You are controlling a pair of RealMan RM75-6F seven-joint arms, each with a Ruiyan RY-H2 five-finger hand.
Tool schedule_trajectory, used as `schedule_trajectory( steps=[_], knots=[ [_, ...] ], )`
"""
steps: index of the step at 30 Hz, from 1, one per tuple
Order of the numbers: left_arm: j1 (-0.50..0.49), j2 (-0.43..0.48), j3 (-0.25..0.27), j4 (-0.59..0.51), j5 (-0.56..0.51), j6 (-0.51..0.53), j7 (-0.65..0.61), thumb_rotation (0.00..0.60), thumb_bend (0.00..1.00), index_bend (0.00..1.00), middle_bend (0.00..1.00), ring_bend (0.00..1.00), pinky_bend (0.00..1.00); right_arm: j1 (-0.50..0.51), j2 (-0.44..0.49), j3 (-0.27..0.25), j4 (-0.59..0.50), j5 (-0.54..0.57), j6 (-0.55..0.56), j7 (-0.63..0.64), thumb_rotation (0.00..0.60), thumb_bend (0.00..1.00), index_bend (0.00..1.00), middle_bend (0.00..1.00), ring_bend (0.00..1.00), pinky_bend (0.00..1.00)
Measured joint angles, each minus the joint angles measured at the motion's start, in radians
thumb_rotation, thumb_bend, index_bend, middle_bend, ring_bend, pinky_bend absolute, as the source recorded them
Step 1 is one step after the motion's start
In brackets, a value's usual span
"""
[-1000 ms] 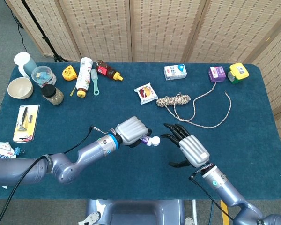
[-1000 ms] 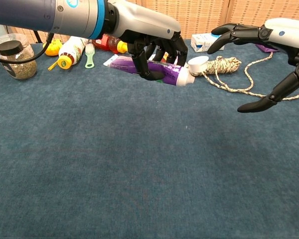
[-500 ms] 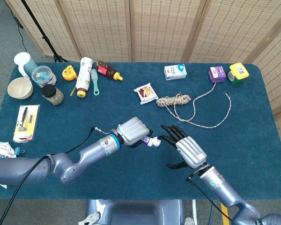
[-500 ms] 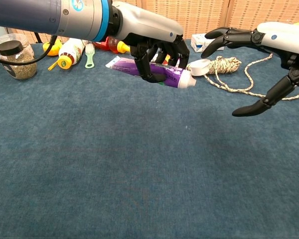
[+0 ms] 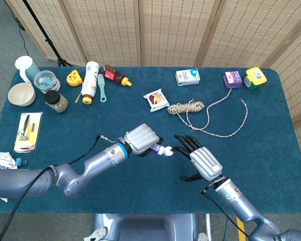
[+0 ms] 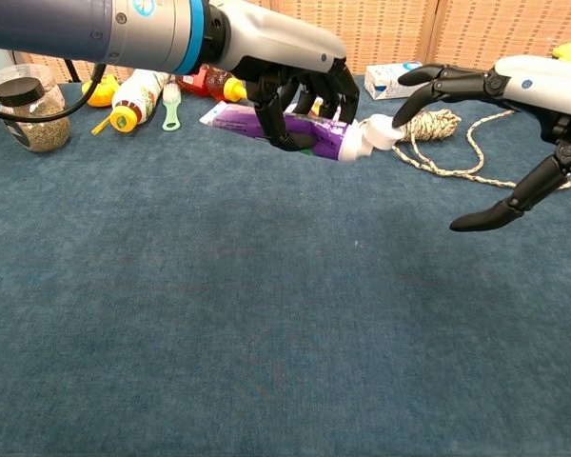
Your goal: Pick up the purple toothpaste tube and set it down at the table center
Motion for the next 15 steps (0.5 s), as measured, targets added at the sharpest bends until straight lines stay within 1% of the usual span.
schedule_trajectory(
  steps=[15],
  knots=[
    [0.014,-0.008,-0.007,0.001,0.009,0.039,-0.006,0.600,1.00,0.55,0.50,0.53,0.61,0.015,-0.025,0.003,0.008,0.006,-0.010,0.003,0.600,0.06,0.23,0.00,0.00,0.00]
  ],
)
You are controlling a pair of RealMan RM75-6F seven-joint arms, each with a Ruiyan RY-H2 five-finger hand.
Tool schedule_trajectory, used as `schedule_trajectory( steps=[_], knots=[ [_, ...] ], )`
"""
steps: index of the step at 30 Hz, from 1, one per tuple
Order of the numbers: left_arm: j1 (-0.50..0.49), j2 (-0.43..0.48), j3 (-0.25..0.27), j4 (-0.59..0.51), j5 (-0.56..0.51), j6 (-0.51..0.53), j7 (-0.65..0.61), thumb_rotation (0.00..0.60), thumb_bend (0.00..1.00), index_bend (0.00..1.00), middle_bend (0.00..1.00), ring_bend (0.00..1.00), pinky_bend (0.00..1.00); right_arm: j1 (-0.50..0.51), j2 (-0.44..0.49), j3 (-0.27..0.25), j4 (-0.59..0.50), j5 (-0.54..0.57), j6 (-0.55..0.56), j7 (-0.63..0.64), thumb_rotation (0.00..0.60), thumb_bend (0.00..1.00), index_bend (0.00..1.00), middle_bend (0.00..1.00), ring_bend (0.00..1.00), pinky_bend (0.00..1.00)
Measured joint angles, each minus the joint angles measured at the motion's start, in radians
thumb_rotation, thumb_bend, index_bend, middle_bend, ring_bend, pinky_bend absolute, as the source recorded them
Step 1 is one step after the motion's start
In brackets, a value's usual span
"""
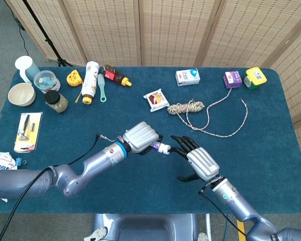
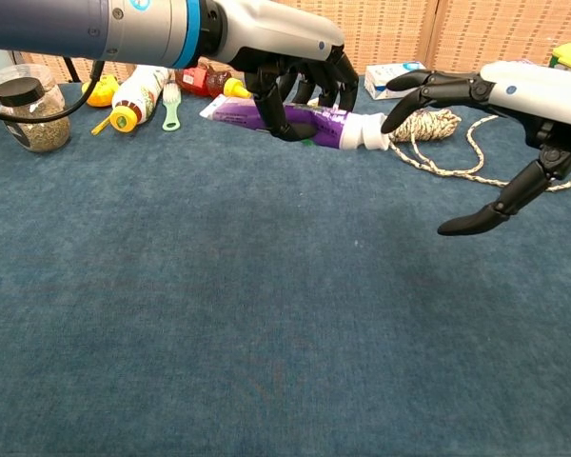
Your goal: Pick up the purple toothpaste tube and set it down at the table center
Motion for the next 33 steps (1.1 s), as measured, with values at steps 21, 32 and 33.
schedule_trajectory(
  steps=[21,32,33],
  knots=[
    [0.018,0.017,0.006,-0.016,0.007,0.010,0.006,0.600,1.00,0.55,0.50,0.53,0.61,-0.015,0.011,0.001,-0.008,0.013,0.033,0.007,0.600,0.06,0.22,0.00,0.00,0.00],
    [0.028,0.032,0.011,-0.016,0.015,-0.012,-0.012,0.600,1.00,0.54,0.50,0.53,0.61,-0.036,0.044,0.009,-0.016,0.041,0.053,0.069,0.600,0.06,0.08,0.00,0.00,0.00],
    [0.029,0.034,0.009,-0.016,0.018,-0.014,-0.017,0.600,1.00,0.54,0.50,0.53,0.61,-0.036,0.044,0.010,-0.018,0.044,0.052,0.082,0.600,0.06,0.05,0.00,0.00,0.00]
  ],
)
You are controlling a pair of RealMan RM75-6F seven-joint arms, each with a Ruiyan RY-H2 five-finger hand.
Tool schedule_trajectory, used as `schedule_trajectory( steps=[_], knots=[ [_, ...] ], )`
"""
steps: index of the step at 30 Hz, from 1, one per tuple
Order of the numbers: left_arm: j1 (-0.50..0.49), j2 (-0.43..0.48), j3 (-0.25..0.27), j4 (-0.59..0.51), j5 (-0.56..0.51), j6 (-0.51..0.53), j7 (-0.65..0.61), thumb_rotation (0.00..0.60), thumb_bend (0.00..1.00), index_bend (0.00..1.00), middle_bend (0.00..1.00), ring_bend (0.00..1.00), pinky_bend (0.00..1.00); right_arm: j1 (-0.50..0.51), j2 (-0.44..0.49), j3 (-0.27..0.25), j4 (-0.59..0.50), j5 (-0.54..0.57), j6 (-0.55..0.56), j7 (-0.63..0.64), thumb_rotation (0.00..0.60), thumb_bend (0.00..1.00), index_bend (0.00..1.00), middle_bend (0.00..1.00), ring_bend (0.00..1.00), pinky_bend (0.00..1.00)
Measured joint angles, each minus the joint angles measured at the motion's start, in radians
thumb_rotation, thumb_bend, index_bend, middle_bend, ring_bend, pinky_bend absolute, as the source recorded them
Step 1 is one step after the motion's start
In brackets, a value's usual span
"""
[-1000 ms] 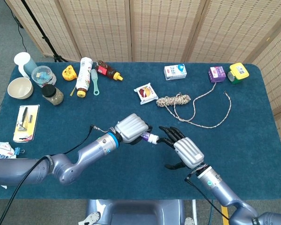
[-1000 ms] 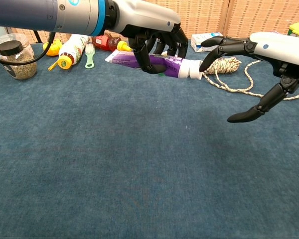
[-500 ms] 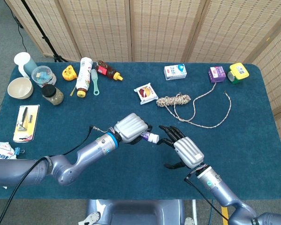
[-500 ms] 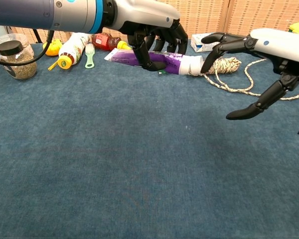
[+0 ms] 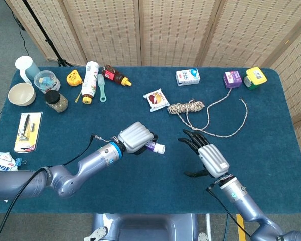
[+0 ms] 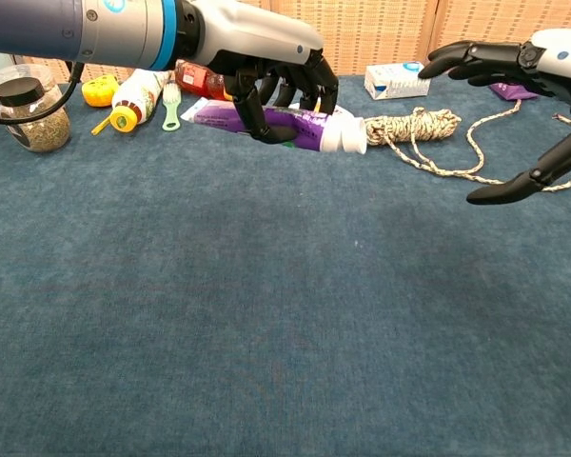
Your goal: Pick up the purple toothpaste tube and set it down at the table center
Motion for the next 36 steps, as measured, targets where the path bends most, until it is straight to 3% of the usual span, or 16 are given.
schedule_trajectory(
  steps=[3,10,13,17,24,27,36],
  knots=[
    [0.003,0.005,-0.006,-0.001,0.011,-0.008,-0.015,0.600,1.00,0.54,0.50,0.53,0.61,-0.001,0.001,0.004,-0.003,0.013,-0.006,0.059,0.600,0.06,0.00,0.00,0.00,0.00],
    [0.011,0.017,-0.014,-0.005,0.026,-0.008,-0.031,0.600,1.00,0.54,0.50,0.53,0.61,-0.004,-0.008,0.021,0.006,0.047,-0.025,0.275,0.590,0.06,0.00,0.00,0.00,0.00],
    [0.011,0.019,-0.014,-0.006,0.018,-0.007,-0.029,0.600,1.00,0.53,0.50,0.53,0.61,-0.005,-0.014,0.031,0.012,0.057,-0.033,0.399,0.519,0.02,0.00,0.00,0.00,0.00],
    [0.008,0.023,-0.020,-0.010,0.008,-0.012,-0.035,0.600,1.00,0.53,0.50,0.53,0.61,-0.010,-0.026,0.046,0.023,0.068,-0.039,0.563,0.379,0.00,0.00,0.00,0.00,0.00],
    [0.001,0.024,-0.028,-0.021,-0.005,-0.007,-0.031,0.600,1.00,0.53,0.50,0.53,0.61,-0.030,-0.071,0.072,0.055,0.085,-0.023,0.789,0.231,0.00,0.00,0.00,0.00,0.00],
    [-0.004,0.020,-0.027,-0.025,-0.017,0.007,-0.013,0.600,1.00,0.53,0.50,0.54,0.61,-0.044,-0.099,0.085,0.073,0.098,-0.005,0.846,0.194,0.00,0.00,0.00,0.00,0.00],
    [-0.031,-0.006,-0.023,-0.044,-0.103,0.069,0.070,0.600,1.00,0.56,0.53,0.57,0.63,-0.072,-0.176,0.125,0.094,0.143,0.046,0.864,0.185,0.00,0.00,0.00,0.00,0.00]
  ],
)
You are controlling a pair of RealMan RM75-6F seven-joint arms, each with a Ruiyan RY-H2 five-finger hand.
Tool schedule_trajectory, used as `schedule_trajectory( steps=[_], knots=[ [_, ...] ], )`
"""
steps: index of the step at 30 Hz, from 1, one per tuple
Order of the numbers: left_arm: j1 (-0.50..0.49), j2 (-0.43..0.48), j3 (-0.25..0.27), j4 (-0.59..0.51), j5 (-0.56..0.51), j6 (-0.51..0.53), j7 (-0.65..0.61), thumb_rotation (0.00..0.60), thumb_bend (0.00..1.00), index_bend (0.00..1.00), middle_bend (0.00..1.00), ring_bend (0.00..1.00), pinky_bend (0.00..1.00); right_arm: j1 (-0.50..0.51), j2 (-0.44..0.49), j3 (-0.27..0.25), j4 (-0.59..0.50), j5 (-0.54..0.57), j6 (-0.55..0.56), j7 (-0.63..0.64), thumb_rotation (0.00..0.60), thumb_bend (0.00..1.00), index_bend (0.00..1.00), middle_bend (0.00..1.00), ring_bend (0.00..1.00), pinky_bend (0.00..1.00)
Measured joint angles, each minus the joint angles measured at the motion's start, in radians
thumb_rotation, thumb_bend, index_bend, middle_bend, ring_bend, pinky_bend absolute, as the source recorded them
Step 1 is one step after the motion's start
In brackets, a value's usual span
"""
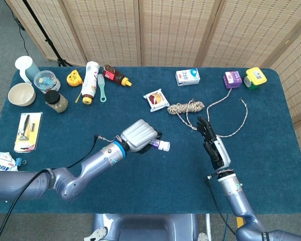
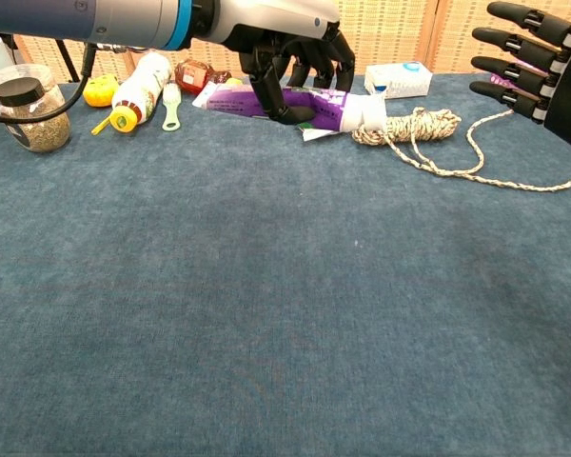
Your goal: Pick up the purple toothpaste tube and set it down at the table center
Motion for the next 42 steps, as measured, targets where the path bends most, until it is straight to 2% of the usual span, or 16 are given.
schedule_trajectory(
  steps=[11,23,32,42],
  knots=[
    [-0.054,-0.054,-0.016,-0.006,-0.130,0.054,0.078,0.600,1.00,0.57,0.54,0.58,0.64,0.003,-0.066,0.050,0.010,0.063,-0.003,-0.080,0.181,0.00,0.00,0.00,0.00,0.00],
    [-0.107,-0.125,-0.041,0.019,-0.216,0.092,0.125,0.600,1.00,0.57,0.55,0.58,0.65,0.017,-0.113,0.098,0.018,0.101,-0.036,-0.107,0.180,0.00,0.00,0.00,0.00,0.00],
    [-0.117,-0.176,-0.069,0.037,-0.236,0.152,0.140,0.600,1.00,0.58,0.56,0.59,0.65,0.018,-0.130,0.115,0.026,0.105,-0.047,-0.102,0.182,0.00,0.00,0.00,0.00,0.00],
    [-0.122,-0.215,-0.093,0.064,-0.238,0.156,0.140,0.600,1.00,0.59,0.57,0.59,0.65,0.020,-0.150,0.132,0.041,0.112,-0.058,-0.104,0.179,0.00,0.00,0.00,0.00,0.00]
  ],
)
